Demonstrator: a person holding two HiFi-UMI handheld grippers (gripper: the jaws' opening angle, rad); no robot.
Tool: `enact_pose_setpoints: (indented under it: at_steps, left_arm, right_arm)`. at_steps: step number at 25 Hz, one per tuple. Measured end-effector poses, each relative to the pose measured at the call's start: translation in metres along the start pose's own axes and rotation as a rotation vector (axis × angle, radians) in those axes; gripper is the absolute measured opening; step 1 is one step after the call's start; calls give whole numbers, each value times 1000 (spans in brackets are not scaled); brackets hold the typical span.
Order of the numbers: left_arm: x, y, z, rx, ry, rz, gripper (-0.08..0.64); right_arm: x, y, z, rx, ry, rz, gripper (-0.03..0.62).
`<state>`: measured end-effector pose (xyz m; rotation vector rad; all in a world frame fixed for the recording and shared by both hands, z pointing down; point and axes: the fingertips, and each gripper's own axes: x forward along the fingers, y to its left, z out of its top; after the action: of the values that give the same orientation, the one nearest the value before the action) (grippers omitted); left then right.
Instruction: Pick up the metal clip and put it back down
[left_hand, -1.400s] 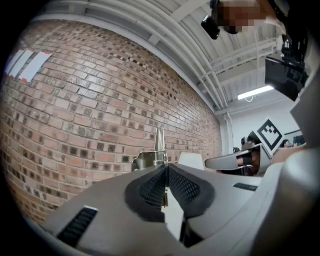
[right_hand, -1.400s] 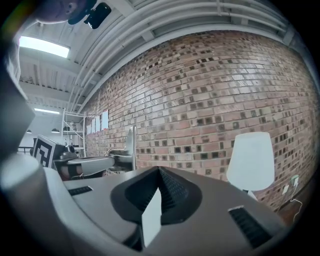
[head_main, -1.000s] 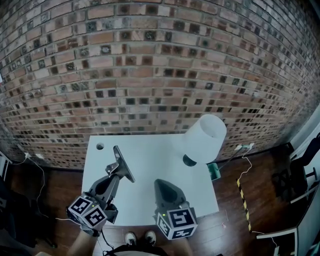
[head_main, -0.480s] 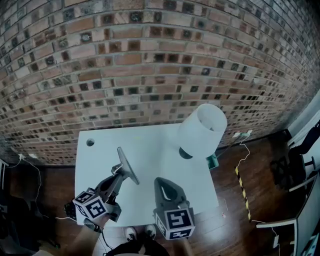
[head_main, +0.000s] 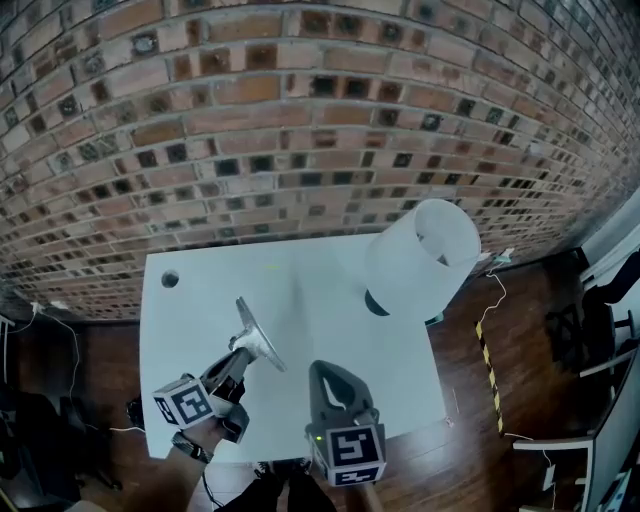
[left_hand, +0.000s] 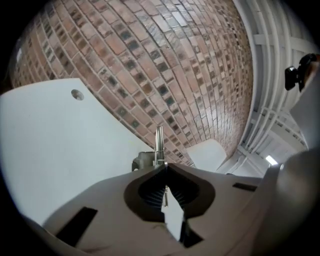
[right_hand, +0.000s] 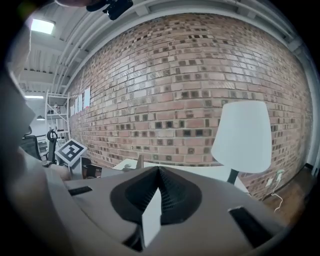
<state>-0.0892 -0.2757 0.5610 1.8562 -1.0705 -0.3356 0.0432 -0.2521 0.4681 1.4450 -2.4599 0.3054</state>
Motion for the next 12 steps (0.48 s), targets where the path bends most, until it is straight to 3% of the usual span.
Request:
enact_pose_setpoints:
  at_steps: [6,12]
  left_arm:
    - [16,27,-10,-111,19,47,5]
    - [22,56,-29,-271,32,108,5]
  right_arm:
    - [18,-8,-17,28,26,-6,-4]
    - [33,-14,-33,51,53,-1,-5]
